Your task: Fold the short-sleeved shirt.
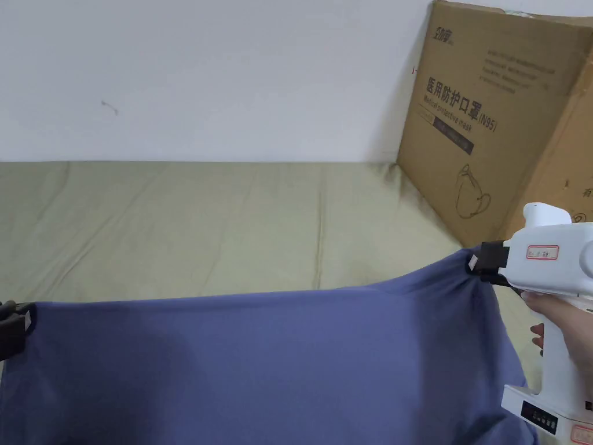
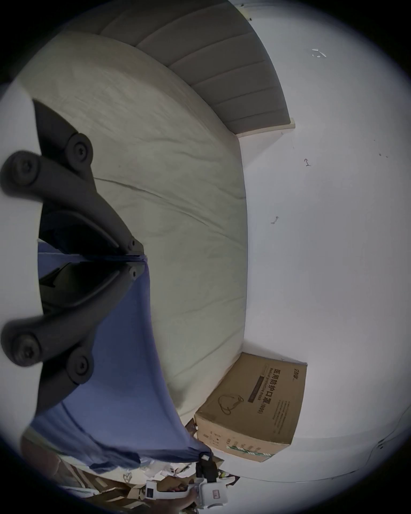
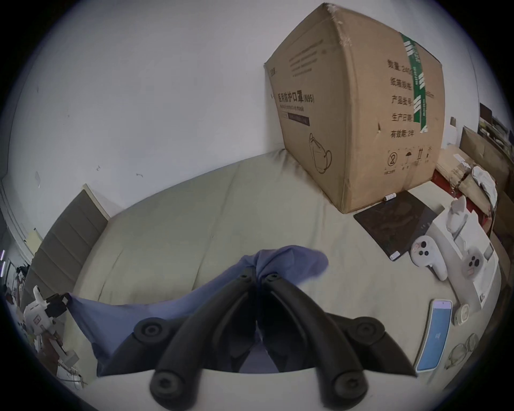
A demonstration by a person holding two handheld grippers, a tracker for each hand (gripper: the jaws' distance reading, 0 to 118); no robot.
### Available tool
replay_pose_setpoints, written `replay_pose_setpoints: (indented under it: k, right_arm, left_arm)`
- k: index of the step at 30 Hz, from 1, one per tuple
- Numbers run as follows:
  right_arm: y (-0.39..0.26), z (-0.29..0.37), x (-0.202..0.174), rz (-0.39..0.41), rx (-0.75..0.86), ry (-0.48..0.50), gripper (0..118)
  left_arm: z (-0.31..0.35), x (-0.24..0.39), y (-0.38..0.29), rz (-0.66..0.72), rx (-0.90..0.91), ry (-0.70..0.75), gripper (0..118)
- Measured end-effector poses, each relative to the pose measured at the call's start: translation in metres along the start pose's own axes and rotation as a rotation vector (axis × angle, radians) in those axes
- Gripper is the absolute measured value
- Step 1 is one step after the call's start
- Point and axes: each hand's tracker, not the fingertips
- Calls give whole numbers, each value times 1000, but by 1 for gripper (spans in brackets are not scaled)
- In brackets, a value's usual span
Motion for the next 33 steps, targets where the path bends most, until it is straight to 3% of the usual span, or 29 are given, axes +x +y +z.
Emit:
replay_pose_setpoints:
  k: [4,9,13,15,16,18,19,20,21,22,23,26,30,33]
  right_arm:
    - [-42,51,12,-6,-13,2,1]
    - [-131,118,48,-5,-205,22,1]
    - [-201,140,69,-113,-344,28,1]
    - [-224,134,72,-167,-359,-12,1]
    - [-229,131,72,-172,-339,-7,3]
    - [-236,120,78,-158,-302,-15,17]
    - [-234,123,75,-143,-272,-25,41]
    - [-229,128,73,-137,-238,-11,65]
    - [-224,133,70,-131,-208,9,89]
    - [-217,140,66,-131,-166,56,109]
    - [-210,147,60,-122,-130,94,114]
    - [-188,175,32,-47,74,125,114]
    - [-175,212,-23,97,423,66,114]
    - [-179,229,-62,157,650,7,113]
  left_arm:
    - [11,-12,-7,-31,-79,-182,2]
    - [42,-21,-44,-218,-177,-242,2]
    - [59,-30,-79,-212,-254,-287,2]
    - [59,-31,-95,-218,-280,-297,11]
    - [58,-33,-101,-223,-296,-297,29]
    - [59,-35,-110,-247,-315,-264,65]
    - [62,-39,-113,-238,-321,-251,94]
    - [66,-42,-113,-227,-327,-239,112]
    - [71,-44,-112,-207,-324,-229,118]
    - [80,-46,-109,-176,-292,-218,117]
    - [91,-49,-105,-146,-245,-243,117]
    - [124,-35,-85,-29,-84,-259,117]
    - [171,7,-66,90,185,-275,118]
    - [200,54,-65,63,433,-146,103]
